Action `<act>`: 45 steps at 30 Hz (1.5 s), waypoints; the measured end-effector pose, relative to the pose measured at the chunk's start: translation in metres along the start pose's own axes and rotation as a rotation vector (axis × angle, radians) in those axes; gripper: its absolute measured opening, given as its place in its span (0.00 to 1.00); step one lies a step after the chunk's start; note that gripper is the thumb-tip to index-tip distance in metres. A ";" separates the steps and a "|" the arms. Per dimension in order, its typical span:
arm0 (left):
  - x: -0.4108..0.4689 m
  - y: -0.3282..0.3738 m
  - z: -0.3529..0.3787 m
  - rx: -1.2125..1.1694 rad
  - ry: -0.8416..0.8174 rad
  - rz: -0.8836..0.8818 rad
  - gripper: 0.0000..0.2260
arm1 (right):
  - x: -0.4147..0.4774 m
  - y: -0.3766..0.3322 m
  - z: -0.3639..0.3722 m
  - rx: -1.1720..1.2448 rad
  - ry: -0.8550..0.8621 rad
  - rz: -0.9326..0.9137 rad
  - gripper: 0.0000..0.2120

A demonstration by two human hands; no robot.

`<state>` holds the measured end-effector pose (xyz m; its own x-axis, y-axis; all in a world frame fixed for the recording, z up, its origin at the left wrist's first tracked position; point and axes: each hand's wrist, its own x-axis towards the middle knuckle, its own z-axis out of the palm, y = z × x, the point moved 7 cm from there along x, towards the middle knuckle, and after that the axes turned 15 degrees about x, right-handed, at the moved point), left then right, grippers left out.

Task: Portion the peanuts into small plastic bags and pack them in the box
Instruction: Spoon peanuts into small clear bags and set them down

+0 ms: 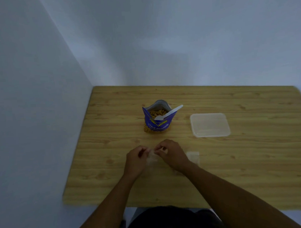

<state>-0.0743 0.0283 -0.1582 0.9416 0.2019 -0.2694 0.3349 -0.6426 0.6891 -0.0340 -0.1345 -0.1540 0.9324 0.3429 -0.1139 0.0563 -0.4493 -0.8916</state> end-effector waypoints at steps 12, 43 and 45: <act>0.021 0.110 -0.015 -0.396 -0.185 -0.063 0.10 | 0.009 -0.085 -0.108 -0.228 0.228 -0.511 0.05; 0.029 0.173 -0.043 0.108 -0.015 0.625 0.22 | 0.039 -0.090 -0.130 0.279 -0.076 -0.051 0.10; 0.032 0.177 -0.048 0.118 0.027 0.665 0.17 | 0.042 -0.091 -0.131 0.294 -0.056 -0.065 0.09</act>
<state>0.0163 -0.0437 -0.0130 0.9472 -0.2466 0.2048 -0.3204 -0.7129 0.6238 0.0470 -0.1877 -0.0203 0.9085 0.4121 -0.0695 0.0017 -0.1699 -0.9855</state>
